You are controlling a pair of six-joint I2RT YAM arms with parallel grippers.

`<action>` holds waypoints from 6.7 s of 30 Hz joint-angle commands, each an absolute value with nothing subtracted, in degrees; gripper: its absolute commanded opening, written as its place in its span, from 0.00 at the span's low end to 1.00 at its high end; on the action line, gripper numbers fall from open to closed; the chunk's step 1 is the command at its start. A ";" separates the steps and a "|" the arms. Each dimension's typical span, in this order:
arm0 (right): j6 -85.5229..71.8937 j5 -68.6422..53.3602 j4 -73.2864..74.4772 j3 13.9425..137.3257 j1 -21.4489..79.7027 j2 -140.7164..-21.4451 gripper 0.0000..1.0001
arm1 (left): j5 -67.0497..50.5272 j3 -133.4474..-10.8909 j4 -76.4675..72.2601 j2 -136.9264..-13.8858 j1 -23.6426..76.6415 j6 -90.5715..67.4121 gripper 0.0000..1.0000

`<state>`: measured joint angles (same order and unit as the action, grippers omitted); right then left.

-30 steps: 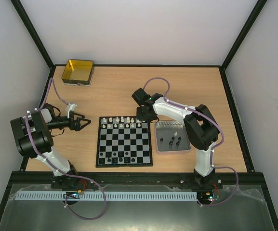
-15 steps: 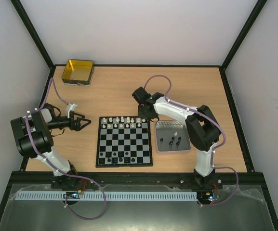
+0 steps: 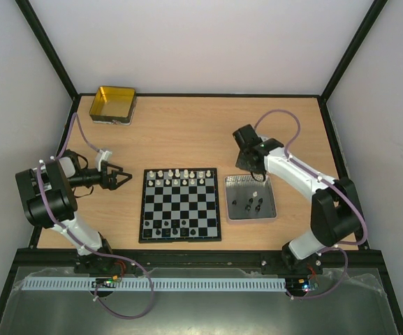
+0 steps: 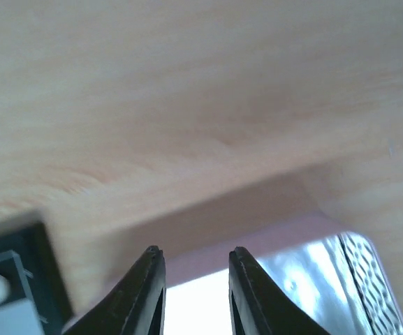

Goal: Set up the chess pieces on the board
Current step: Pick up the chess piece from the storage box, then place the chess piece on the chessboard, then pick up the chess piece from the storage box.

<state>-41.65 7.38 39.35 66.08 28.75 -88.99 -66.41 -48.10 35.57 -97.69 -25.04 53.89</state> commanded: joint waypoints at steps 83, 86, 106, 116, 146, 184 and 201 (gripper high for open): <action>-43.70 -0.57 37.93 71.09 43.31 -99.58 0.09 | -67.72 -49.67 36.87 -99.15 -25.27 55.17 1.00; -43.66 -1.88 36.98 71.75 43.74 -101.34 0.09 | -67.66 -49.58 36.45 -99.05 -25.28 54.70 1.00; -43.18 -3.61 34.75 72.18 44.25 -104.94 0.09 | -67.63 -49.39 36.19 -98.83 -25.27 54.40 1.00; -42.91 -3.64 34.73 72.54 44.27 -105.92 0.11 | -67.67 -49.54 36.38 -98.88 -25.28 54.58 1.00; -42.54 -3.69 34.70 73.22 44.26 -106.61 0.14 | -67.74 -49.66 36.80 -99.06 -25.31 54.96 1.00; -47.80 1.03 37.88 52.94 39.76 -80.43 0.32 | -67.43 -49.66 36.17 -99.18 -25.18 54.11 1.00; -48.02 -4.43 32.78 45.25 40.02 -80.93 0.28 | -67.03 -49.67 35.20 -99.23 -24.80 52.83 1.00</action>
